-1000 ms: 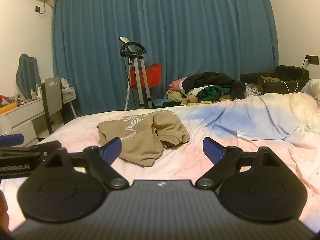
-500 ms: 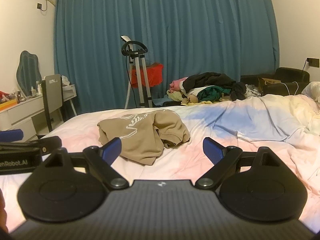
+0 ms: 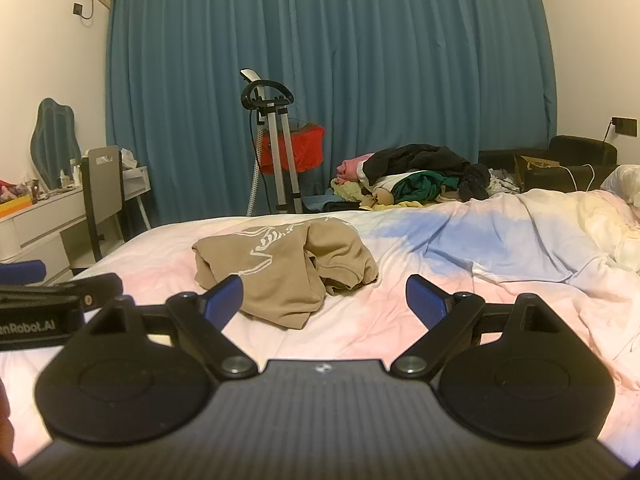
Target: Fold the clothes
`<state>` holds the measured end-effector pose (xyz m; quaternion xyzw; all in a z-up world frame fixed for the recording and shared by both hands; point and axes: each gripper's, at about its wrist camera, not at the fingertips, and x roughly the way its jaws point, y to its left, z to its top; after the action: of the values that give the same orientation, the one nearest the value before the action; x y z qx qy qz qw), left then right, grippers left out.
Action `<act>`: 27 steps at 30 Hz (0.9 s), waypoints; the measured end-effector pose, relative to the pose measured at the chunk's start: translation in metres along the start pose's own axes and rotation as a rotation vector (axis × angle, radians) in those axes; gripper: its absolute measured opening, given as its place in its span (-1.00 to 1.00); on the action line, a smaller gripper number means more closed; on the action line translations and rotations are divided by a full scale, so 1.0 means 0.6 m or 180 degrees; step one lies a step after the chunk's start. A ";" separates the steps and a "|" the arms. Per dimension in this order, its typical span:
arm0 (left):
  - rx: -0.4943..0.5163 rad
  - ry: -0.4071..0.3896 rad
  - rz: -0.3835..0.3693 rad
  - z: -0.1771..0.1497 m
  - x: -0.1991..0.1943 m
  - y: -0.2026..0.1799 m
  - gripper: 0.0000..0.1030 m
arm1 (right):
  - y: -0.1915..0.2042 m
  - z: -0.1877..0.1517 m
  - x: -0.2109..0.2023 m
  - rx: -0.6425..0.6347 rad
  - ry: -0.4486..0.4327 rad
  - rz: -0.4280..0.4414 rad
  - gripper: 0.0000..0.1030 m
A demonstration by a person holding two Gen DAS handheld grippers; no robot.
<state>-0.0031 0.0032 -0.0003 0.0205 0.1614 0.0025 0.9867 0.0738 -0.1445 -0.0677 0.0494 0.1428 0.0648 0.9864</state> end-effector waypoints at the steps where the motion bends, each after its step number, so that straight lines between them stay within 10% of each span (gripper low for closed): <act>1: -0.0004 0.0008 -0.0004 0.000 0.001 0.001 0.99 | 0.001 0.000 0.000 0.0003 0.0000 -0.0001 0.74; 14: -0.0136 0.0117 -0.0105 -0.011 0.018 0.006 0.99 | -0.001 0.034 0.012 0.0099 0.0000 -0.0139 0.74; 20: -0.0094 0.0436 -0.0375 -0.012 0.106 -0.017 0.99 | -0.027 0.136 0.063 0.0442 -0.0047 -0.0241 0.74; 27: 0.0096 0.0739 -0.0607 -0.028 0.261 -0.075 0.98 | -0.094 0.088 0.125 0.0588 0.0054 -0.0351 0.74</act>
<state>0.1400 -0.0395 -0.0680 0.0195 0.2757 -0.0913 0.9567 0.1668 -0.1940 -0.0446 0.1316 0.1590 -0.0026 0.9785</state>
